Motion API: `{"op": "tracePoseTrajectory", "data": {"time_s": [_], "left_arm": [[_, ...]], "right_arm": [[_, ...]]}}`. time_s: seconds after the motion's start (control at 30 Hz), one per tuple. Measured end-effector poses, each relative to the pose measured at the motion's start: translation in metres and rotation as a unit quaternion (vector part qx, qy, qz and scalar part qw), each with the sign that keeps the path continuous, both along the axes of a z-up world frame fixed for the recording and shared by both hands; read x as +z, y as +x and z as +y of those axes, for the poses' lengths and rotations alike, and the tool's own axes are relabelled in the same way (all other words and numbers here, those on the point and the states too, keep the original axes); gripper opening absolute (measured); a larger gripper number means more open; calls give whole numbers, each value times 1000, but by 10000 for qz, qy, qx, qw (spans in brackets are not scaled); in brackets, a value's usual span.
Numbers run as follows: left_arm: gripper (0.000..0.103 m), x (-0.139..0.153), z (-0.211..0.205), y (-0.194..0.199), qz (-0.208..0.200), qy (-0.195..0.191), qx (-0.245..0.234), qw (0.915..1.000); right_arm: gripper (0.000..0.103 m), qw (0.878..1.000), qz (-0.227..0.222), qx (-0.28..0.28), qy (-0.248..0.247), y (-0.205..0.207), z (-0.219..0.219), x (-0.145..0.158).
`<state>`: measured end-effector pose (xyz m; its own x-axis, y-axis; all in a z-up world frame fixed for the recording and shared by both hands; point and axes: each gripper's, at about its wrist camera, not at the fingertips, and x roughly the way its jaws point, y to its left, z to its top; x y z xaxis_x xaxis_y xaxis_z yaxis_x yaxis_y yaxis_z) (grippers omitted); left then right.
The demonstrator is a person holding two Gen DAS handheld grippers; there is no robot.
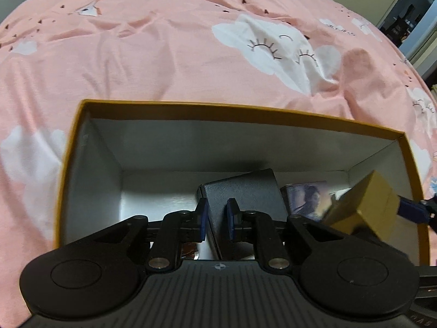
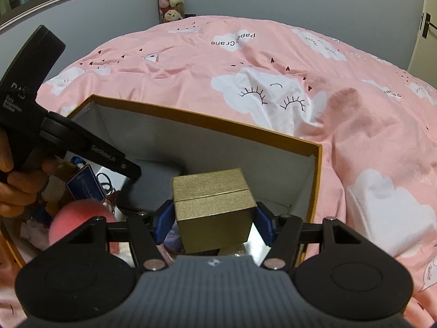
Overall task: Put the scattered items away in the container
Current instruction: 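Lower the gray box into the box and open the left tool, then lower the gold box into the box and open the right tool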
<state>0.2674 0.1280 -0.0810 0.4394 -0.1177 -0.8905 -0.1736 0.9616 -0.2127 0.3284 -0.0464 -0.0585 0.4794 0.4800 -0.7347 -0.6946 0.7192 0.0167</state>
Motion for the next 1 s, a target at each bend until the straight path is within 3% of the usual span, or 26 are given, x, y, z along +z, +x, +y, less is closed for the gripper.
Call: {"op": "tracePoseTrajectory", "data": {"time_s": [0.13, 0.23, 0.77, 1.0], "left_arm": [[19, -1, -6, 5, -66, -91, -46, 9999], [30, -2, -8, 5, -133, -177, -101, 9997], [31, 29, -10, -29, -699, -129, 5, 9975], [31, 40, -15, -42, -757, -132, 26, 9970]], "right_arm": [[65, 10000, -69, -51, -46, 5, 8, -3], [65, 9999, -89, -116, -51, 9, 14, -4], [64, 9981, -249, -465, -322, 21, 29, -7], [64, 9983, -103, -485, -315, 23, 23, -2]]}}
